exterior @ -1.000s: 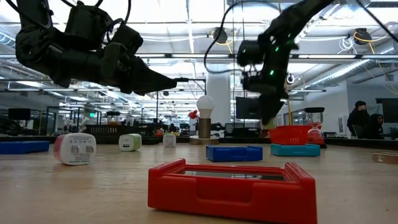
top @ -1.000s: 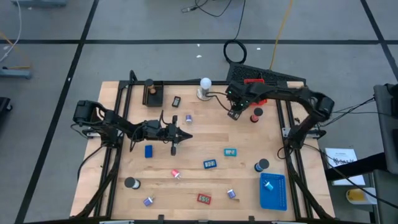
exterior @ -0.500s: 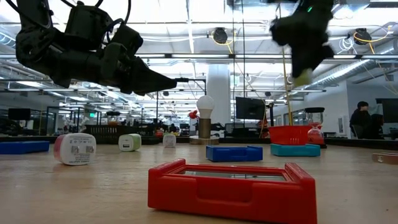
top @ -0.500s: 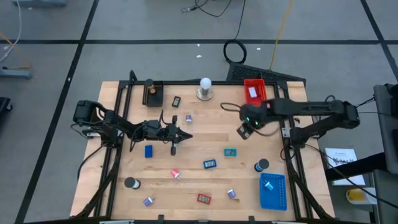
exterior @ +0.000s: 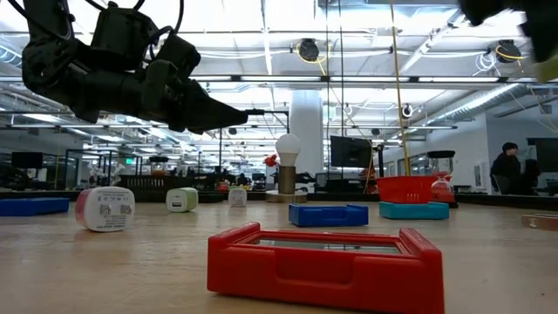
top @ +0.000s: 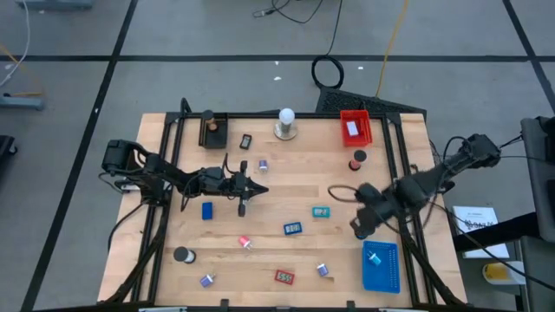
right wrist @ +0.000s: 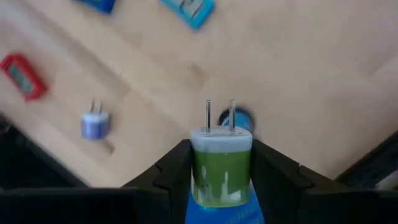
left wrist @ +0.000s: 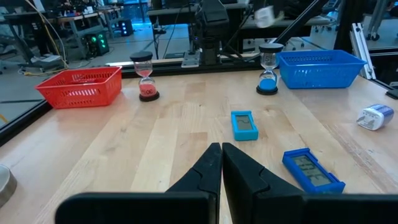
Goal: Pick & Place Office items
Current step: Put the top green charger adapter into the blue bin
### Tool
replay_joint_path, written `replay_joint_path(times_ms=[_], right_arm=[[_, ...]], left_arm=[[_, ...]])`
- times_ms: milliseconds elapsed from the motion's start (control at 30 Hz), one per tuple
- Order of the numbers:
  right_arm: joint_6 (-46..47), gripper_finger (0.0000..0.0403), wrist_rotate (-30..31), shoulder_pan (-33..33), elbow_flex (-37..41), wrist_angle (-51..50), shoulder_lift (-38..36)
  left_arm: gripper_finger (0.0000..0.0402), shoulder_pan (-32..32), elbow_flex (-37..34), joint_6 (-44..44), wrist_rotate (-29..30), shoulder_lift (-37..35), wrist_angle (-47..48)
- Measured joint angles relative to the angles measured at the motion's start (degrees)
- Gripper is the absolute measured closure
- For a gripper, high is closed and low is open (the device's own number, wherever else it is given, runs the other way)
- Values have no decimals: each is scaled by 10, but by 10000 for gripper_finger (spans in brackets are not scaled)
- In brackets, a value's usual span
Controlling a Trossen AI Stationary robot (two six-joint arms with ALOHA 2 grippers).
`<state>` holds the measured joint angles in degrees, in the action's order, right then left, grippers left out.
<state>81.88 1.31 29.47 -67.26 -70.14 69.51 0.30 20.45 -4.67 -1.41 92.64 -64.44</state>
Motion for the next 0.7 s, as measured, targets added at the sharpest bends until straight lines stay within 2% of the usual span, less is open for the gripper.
replay_joint_path(times_ms=[233,400,567,700], right_arm=[[103,269,6,123,0,0,18],[167,269,62,197,0,0,47],[203,269,65,247,0,0,95],[209,269,62,261,0,0,128]], left_arm=[[380,0,0,0,0,0,2],[380,0,0,0,0,0,3],[380,0,0,0,0,0,5],[380,0,0,0,0,0,5]])
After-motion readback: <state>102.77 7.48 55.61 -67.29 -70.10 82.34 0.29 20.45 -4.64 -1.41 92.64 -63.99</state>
